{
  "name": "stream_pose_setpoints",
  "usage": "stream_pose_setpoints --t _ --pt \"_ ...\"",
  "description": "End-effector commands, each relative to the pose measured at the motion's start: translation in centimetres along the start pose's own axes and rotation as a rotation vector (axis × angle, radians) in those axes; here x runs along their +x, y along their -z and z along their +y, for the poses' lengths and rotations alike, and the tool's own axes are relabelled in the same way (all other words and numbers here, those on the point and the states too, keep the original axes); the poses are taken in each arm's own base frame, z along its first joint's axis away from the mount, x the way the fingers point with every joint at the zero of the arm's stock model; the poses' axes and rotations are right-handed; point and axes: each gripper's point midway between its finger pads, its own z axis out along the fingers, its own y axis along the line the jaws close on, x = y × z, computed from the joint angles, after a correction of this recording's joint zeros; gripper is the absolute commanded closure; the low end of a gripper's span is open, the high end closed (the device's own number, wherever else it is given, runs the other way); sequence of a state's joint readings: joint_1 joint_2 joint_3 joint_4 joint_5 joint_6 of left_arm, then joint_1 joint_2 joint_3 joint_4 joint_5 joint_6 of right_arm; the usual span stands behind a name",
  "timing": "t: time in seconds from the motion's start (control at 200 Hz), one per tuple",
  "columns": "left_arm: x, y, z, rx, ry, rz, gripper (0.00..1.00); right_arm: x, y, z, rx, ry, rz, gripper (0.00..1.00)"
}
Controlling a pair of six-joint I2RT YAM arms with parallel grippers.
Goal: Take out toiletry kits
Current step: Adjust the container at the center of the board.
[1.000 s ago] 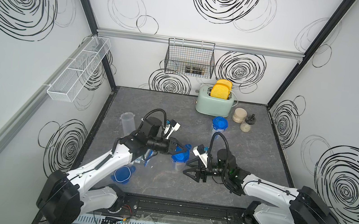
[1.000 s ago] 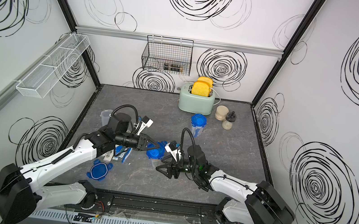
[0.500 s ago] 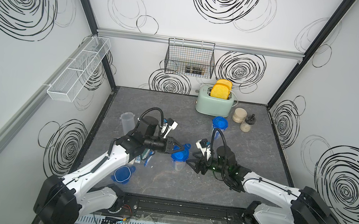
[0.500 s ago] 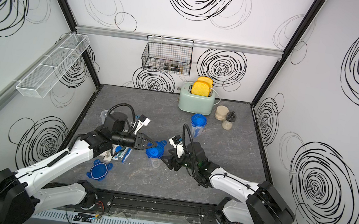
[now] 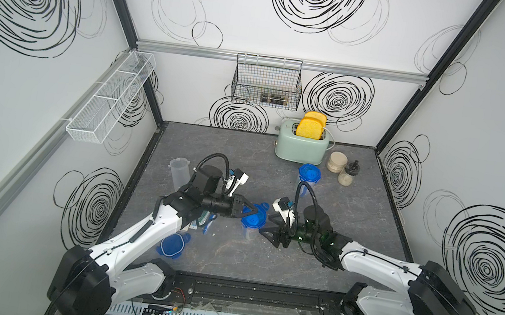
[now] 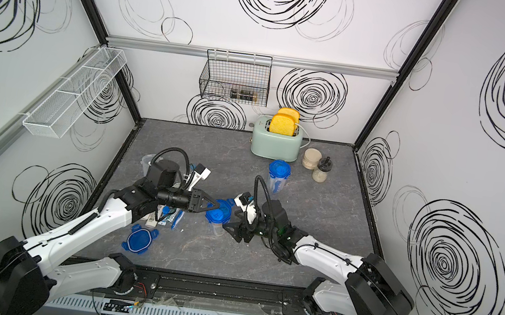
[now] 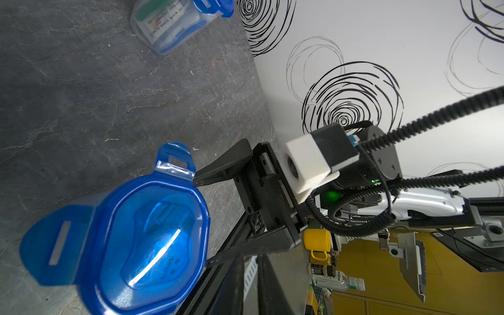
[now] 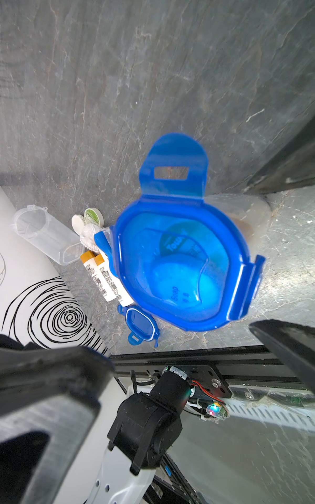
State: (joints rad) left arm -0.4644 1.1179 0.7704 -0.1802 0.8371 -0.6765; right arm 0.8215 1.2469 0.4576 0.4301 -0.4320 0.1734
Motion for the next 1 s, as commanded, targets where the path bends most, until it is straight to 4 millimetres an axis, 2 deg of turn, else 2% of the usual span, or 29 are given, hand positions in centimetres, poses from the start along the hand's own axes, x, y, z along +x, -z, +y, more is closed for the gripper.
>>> stream_pose_setpoints --t 0.0,0.32,0.405,0.545,0.821,0.996 --pt "-0.3 0.3 -0.7 0.027 -0.036 -0.015 0.84 -0.6 -0.6 -0.2 0.016 0.034 -0.006 0.25" --pt "-0.2 0.3 -0.5 0.021 -0.031 -0.013 0.84 -1.5 -0.2 -1.0 0.064 0.008 -0.045 0.25" --pt "-0.2 0.3 -0.5 0.021 -0.033 -0.012 0.84 -1.9 0.1 -0.7 0.045 0.008 -0.059 0.26" --pt "-0.2 0.3 -0.4 0.016 -0.032 -0.014 0.84 -1.5 -0.2 0.1 0.008 0.018 -0.049 0.26" --pt "0.0 0.2 -0.2 0.014 -0.029 -0.012 0.84 -1.5 -1.0 0.7 0.018 0.046 -0.045 0.16" --pt "0.1 0.2 0.0 0.013 -0.027 -0.01 0.84 -1.4 -1.6 0.0 0.067 0.032 -0.034 0.13"
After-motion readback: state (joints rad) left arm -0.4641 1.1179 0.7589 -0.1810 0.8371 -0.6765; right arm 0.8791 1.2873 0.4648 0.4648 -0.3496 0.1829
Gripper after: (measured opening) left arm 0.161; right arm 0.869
